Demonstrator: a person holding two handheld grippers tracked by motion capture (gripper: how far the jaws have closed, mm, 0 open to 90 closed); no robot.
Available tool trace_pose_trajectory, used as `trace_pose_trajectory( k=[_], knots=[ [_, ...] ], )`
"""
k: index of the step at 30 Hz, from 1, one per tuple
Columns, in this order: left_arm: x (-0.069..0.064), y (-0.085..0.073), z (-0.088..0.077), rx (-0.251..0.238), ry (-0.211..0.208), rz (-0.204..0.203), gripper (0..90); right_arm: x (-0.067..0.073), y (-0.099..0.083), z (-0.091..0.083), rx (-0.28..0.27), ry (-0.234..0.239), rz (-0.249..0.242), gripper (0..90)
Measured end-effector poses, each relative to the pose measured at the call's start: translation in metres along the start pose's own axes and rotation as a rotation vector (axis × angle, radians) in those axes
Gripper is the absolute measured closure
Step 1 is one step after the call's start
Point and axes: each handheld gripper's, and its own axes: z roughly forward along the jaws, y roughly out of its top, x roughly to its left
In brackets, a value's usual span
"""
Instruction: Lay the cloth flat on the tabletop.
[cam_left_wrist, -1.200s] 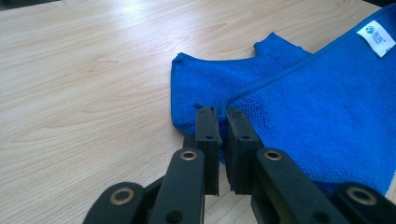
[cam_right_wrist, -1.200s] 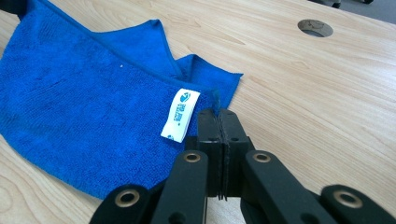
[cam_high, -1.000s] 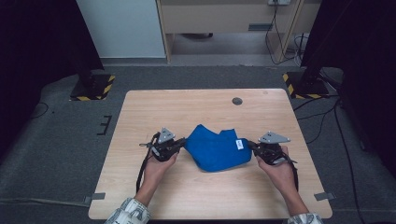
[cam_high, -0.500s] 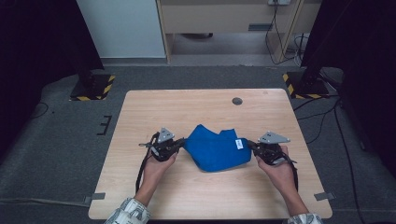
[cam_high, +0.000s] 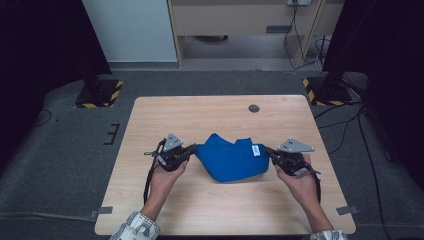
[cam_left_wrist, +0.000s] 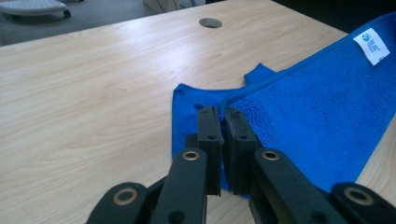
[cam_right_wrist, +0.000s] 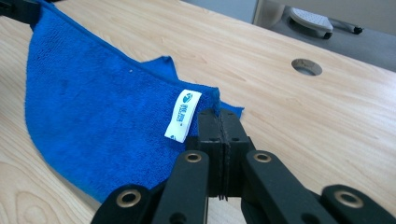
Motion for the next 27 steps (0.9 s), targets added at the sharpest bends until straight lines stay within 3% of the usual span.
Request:
trace_pose_trajectory(
  k=[13, 27],
  knots=[
    [-0.008, 0.035, -0.012, -0.035, -0.011, -0.010, 86.8, -0.002, 0.033, -0.008, -0.056, -0.004, 0.008, 89.9],
    [-0.008, 0.054, -0.022, -0.062, 0.005, -0.007, 86.8, -0.006, 0.053, -0.016, -0.099, -0.013, 0.018, 89.9]
  ],
)
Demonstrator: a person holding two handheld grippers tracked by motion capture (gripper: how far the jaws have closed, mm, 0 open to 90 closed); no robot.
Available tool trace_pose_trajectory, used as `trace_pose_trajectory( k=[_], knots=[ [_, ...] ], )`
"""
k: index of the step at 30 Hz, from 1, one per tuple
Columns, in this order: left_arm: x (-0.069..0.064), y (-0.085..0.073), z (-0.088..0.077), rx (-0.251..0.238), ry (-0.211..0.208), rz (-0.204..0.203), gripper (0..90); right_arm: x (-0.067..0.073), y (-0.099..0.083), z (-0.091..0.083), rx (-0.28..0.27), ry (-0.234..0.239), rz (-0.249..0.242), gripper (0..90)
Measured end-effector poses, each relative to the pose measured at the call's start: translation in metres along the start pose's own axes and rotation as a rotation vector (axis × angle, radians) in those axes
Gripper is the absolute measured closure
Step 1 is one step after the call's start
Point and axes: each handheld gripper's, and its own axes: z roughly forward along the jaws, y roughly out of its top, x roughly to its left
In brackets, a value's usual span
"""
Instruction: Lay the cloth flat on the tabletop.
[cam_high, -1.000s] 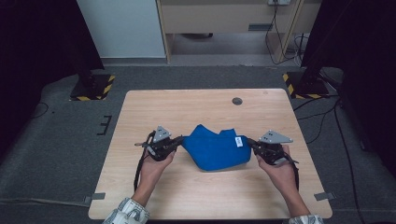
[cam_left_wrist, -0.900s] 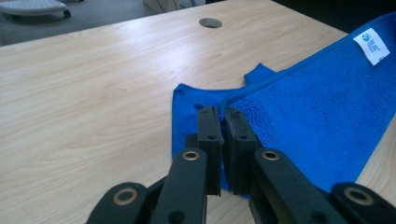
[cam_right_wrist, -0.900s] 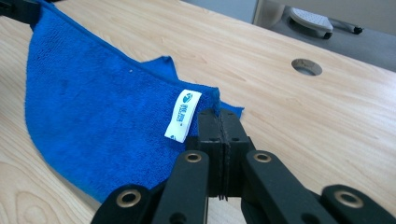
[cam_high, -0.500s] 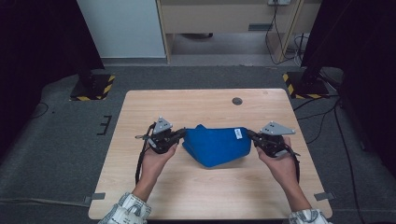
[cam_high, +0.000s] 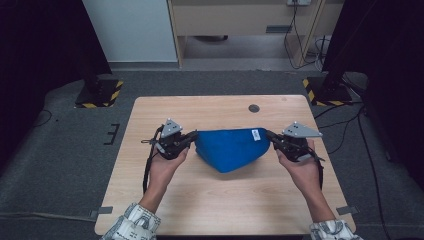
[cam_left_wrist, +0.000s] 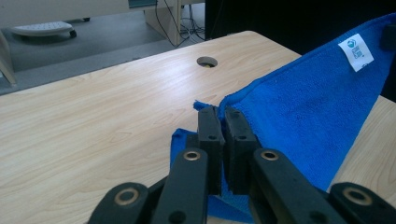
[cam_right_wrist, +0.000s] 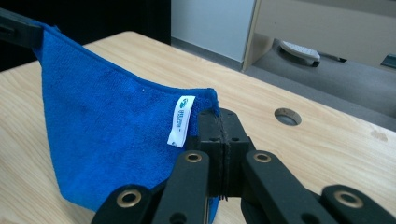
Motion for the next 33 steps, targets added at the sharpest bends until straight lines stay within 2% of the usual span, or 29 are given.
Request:
trace_pose_trajectory(
  k=[8, 14, 17, 21, 27, 29, 32, 33],
  knots=[
    [-0.010, 0.016, -0.024, -0.028, 0.006, 0.021, 86.8, 0.007, 0.018, -0.025, -0.053, -0.008, -0.012, 89.9],
    [-0.016, 0.033, -0.043, -0.056, 0.005, 0.037, 86.8, 0.013, 0.041, -0.051, -0.101, -0.016, -0.041, 89.9],
    [-0.017, 0.038, -0.046, -0.067, 0.011, 0.043, 86.8, 0.014, 0.045, -0.053, -0.107, -0.022, -0.054, 90.0],
    [-0.017, 0.039, -0.047, -0.064, 0.010, 0.032, 86.8, 0.010, 0.046, -0.046, -0.095, -0.026, -0.041, 90.0],
    [-0.034, 0.046, -0.075, -0.083, 0.010, 0.083, 86.8, 0.020, 0.053, -0.066, -0.132, -0.015, -0.059, 89.9],
    [-0.038, 0.049, -0.083, -0.085, 0.024, 0.105, 86.8, 0.022, 0.056, -0.075, -0.146, -0.013, -0.057, 89.9],
    [-0.037, 0.053, -0.082, -0.062, 0.039, 0.109, 86.7, 0.021, 0.058, -0.079, -0.150, -0.017, -0.057, 89.9],
    [-0.034, 0.054, -0.078, -0.050, 0.047, 0.105, 86.7, 0.016, 0.056, -0.072, -0.133, -0.028, -0.052, 89.9]
  ],
)
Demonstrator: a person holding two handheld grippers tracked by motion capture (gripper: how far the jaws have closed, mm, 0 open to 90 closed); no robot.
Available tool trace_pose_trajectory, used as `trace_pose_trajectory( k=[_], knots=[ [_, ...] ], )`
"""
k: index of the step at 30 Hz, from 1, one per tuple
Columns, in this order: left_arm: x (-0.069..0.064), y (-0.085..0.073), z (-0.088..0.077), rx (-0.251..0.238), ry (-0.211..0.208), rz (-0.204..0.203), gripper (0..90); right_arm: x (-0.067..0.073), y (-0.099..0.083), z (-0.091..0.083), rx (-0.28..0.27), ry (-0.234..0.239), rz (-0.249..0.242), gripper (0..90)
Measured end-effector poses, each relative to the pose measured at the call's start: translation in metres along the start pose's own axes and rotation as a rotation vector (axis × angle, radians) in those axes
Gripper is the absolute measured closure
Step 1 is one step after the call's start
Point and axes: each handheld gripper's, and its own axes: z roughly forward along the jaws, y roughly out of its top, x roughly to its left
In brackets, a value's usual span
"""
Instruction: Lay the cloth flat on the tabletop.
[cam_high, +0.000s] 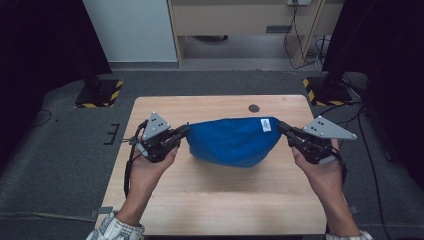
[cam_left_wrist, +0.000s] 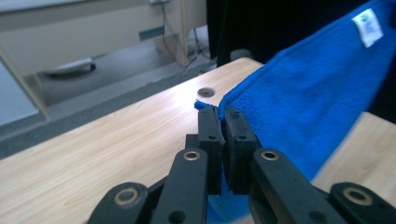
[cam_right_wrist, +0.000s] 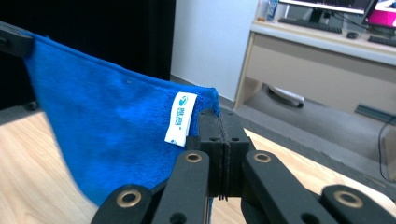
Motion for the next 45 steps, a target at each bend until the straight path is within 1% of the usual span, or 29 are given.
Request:
trace_pose_trajectory(
  k=[2, 3, 4, 6, 9, 10, 11, 13, 14, 16, 17, 18, 19, 21, 23, 24, 25, 26, 28, 32, 33, 34, 36, 38, 40, 41, 44, 45],
  knots=[
    [0.008, -0.001, 0.010, 0.015, 0.001, -0.027, 86.7, -0.005, -0.004, 0.009, 0.016, -0.007, 0.019, 89.9],
    [0.012, -0.002, 0.017, 0.027, 0.007, -0.031, 86.7, -0.007, -0.006, 0.015, 0.028, -0.007, 0.025, 89.9],
    [0.016, -0.004, 0.024, 0.036, 0.007, -0.044, 86.7, -0.007, -0.006, 0.015, 0.028, -0.007, 0.025, 89.9],
    [0.023, -0.008, 0.039, 0.059, 0.003, -0.067, 86.6, -0.011, -0.011, 0.028, 0.053, -0.018, 0.033, 89.9],
    [0.029, -0.014, 0.061, 0.097, 0.010, -0.074, 86.6, -0.019, -0.020, 0.049, 0.092, -0.028, 0.044, 89.9],
    [0.031, -0.016, 0.067, 0.107, 0.014, -0.074, 86.6, -0.025, -0.027, 0.064, 0.116, -0.031, 0.053, 89.9],
    [0.033, -0.018, 0.073, 0.120, 0.022, -0.078, 86.6, -0.025, -0.027, 0.064, 0.116, -0.031, 0.053, 89.9],
    [0.039, -0.021, 0.088, 0.139, 0.027, -0.096, 86.6, -0.029, -0.033, 0.077, 0.143, -0.043, 0.048, 89.9],
    [0.041, -0.022, 0.092, 0.148, 0.030, -0.101, 86.5, -0.033, -0.037, 0.084, 0.158, -0.047, 0.048, 89.9],
    [0.046, -0.024, 0.102, 0.169, 0.037, -0.112, 86.5, -0.038, -0.042, 0.093, 0.179, -0.055, 0.060, 89.9],
    [0.048, -0.025, 0.107, 0.182, 0.045, -0.109, 86.6, -0.041, -0.044, 0.098, 0.185, -0.057, 0.061, 89.9],
    [0.051, -0.026, 0.111, 0.192, 0.052, -0.111, 86.5, -0.045, -0.048, 0.106, 0.196, -0.057, 0.075, 89.9],
    [0.053, -0.027, 0.115, 0.196, 0.060, -0.111, 86.5, -0.045, -0.048, 0.106, 0.196, -0.057, 0.075, 89.9],
    [0.058, -0.028, 0.123, 0.213, 0.073, -0.110, 86.6, -0.049, -0.052, 0.114, 0.202, -0.058, 0.083, 89.9],
    [0.063, -0.028, 0.131, 0.225, 0.083, -0.119, 86.6, -0.053, -0.055, 0.122, 0.212, -0.066, 0.081, 89.9],
    [0.065, -0.028, 0.135, 0.230, 0.086, -0.123, 86.6, -0.057, -0.057, 0.130, 0.222, -0.072, 0.091, 89.9],
    [0.067, -0.028, 0.139, 0.236, 0.090, -0.123, 86.6, -0.059, -0.059, 0.135, 0.229, -0.073, 0.089, 89.9],
    [0.069, -0.028, 0.143, 0.244, 0.094, -0.116, 86.6, -0.059, -0.059, 0.135, 0.229, -0.073, 0.089, 89.9],
    [0.073, -0.028, 0.152, 0.256, 0.099, -0.124, 86.6, -0.063, -0.062, 0.144, 0.247, -0.078, 0.090, 89.9],
    [0.082, -0.032, 0.172, 0.274, 0.102, -0.126, 86.6, -0.070, -0.068, 0.162, 0.276, -0.087, 0.095, 89.8],
    [0.083, -0.033, 0.176, 0.280, 0.102, -0.121, 86.6, -0.073, -0.071, 0.168, 0.290, -0.087, 0.097, 89.9],
    [0.084, -0.035, 0.181, 0.289, 0.103, -0.115, 86.6, -0.075, -0.073, 0.172, 0.292, -0.089, 0.100, 89.9],
    [0.085, -0.038, 0.189, 0.297, 0.105, -0.109, 86.6, -0.079, -0.079, 0.180, 0.305, -0.092, 0.125, 89.9],
    [0.088, -0.041, 0.198, 0.310, 0.109, -0.112, 86.6, -0.083, -0.086, 0.188, 0.316, -0.090, 0.148, 89.8],
    [0.090, -0.044, 0.204, 0.306, 0.116, -0.122, 86.6, -0.087, -0.092, 0.195, 0.328, -0.095, 0.155, 89.8],
    [0.092, -0.046, 0.207, 0.303, 0.119, -0.127, 86.6, -0.089, -0.097, 0.201, 0.334, -0.103, 0.175, 89.8],
    [0.096, -0.051, 0.216, 0.312, 0.118, -0.141, 86.6, -0.092, -0.100, 0.206, 0.342, -0.109, 0.192, 89.7],
    [0.097, -0.052, 0.219, 0.314, 0.117, -0.140, 86.3, -0.094, -0.102, 0.208, 0.343, -0.112, 0.195, 89.4]
  ],
)
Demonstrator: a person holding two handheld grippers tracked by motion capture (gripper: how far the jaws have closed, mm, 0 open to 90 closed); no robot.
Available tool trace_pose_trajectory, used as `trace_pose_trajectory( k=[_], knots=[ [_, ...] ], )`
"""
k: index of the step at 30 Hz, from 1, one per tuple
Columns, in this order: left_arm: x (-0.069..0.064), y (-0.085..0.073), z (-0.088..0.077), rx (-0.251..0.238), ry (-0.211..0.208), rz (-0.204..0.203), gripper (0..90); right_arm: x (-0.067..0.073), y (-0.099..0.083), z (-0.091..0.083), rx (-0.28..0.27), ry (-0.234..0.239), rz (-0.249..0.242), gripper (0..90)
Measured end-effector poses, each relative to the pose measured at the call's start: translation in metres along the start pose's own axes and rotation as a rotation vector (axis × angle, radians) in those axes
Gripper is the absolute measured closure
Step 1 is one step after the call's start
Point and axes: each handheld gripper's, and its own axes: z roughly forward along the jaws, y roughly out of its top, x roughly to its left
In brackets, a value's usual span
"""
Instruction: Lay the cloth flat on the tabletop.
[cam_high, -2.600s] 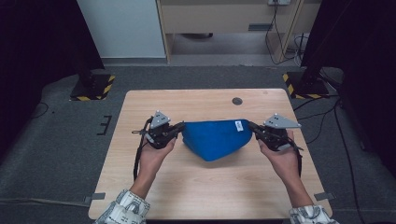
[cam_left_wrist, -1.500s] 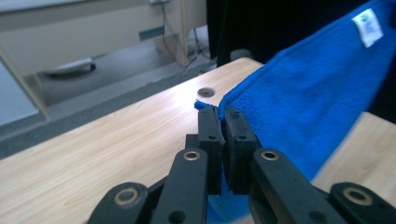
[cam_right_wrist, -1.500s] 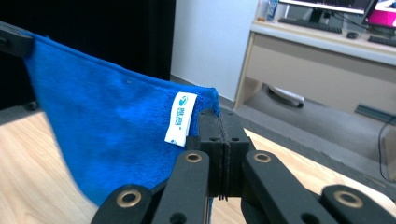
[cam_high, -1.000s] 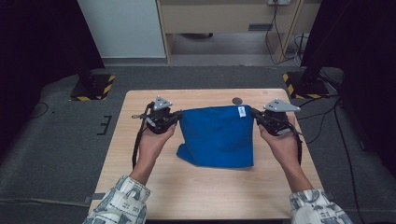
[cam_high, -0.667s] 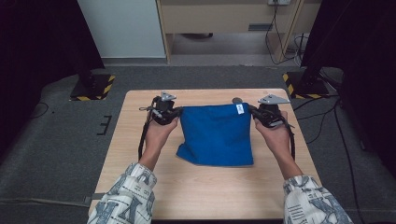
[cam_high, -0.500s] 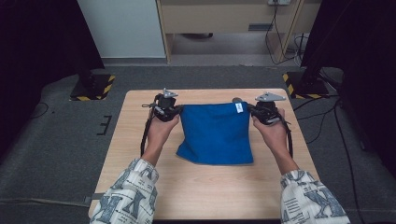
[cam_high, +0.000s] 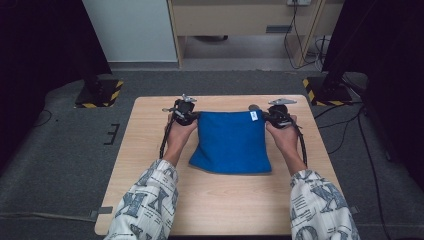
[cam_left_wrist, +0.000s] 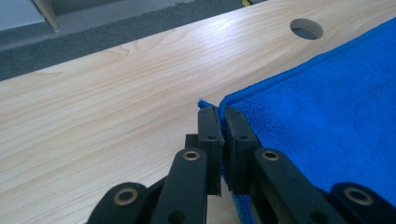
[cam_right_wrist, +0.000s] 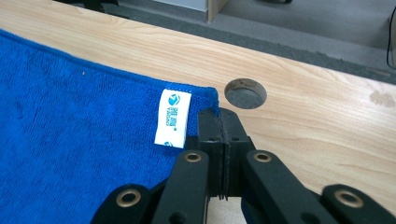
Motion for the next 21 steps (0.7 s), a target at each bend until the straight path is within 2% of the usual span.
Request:
trace_pose_trajectory(
  k=[1, 2, 3, 4, 5, 6, 8, 10, 11, 14, 15, 17, 18, 19, 21],
  knots=[
    [0.001, 0.000, 0.003, -0.006, 0.007, 0.004, 85.1, -0.001, 0.000, 0.002, -0.003, -0.003, 0.011, 86.6],
    [0.002, 0.000, 0.006, -0.019, 0.017, 0.009, 73.7, -0.005, -0.001, 0.008, -0.028, -0.039, 0.041, 63.6],
    [0.002, 0.001, 0.007, -0.031, 0.025, 0.005, 73.7, -0.005, -0.001, 0.008, -0.028, -0.039, 0.041, 63.6],
    [0.003, 0.003, 0.006, -0.054, 0.036, 0.002, 57.0, -0.008, -0.002, 0.010, -0.019, -0.095, 0.044, 45.7],
    [0.003, 0.004, 0.004, -0.077, 0.035, 0.006, 57.0, -0.008, -0.002, 0.010, -0.019, -0.095, 0.044, 45.7],
    [0.003, 0.005, 0.001, -0.092, 0.022, 0.010, 51.3, -0.008, -0.003, 0.010, -0.015, -0.126, 0.033, 38.9],
    [0.001, 0.007, -0.004, -0.096, -0.014, 0.018, 43.4, -0.011, -0.004, 0.008, -0.003, -0.125, 0.041, 30.4],
    [-0.002, 0.007, -0.010, -0.083, -0.019, 0.035, 39.5, -0.012, -0.005, 0.002, 0.006, -0.114, 0.039, 27.7],
    [-0.003, 0.006, -0.014, -0.084, -0.028, 0.040, 36.4, -0.011, -0.006, -0.002, -0.008, -0.107, 0.038, 26.8],
    [-0.009, 0.002, -0.026, -0.079, -0.040, 0.054, 31.6, -0.004, -0.010, -0.012, 0.003, -0.079, 0.017, 20.2],
    [-0.010, -0.001, -0.030, -0.081, -0.053, 0.050, 30.0, -0.002, -0.012, -0.016, 0.002, -0.068, 0.014, 20.3],
    [-0.012, -0.007, -0.038, -0.093, -0.055, 0.043, 28.7, 0.002, -0.015, -0.023, -0.004, -0.048, 0.006, 20.3],
    [-0.013, -0.010, -0.043, -0.094, -0.059, 0.041, 25.1, 0.007, -0.017, -0.030, 0.004, -0.026, -0.002, 21.8],
    [-0.014, -0.014, -0.046, -0.099, -0.058, 0.041, 25.1, 0.007, -0.017, -0.030, 0.004, -0.026, -0.002, 21.8],
    [-0.015, -0.022, -0.054, -0.105, -0.061, 0.048, 23.1, 0.012, -0.020, -0.039, 0.000, -0.013, -0.020, 28.1]
  ],
)
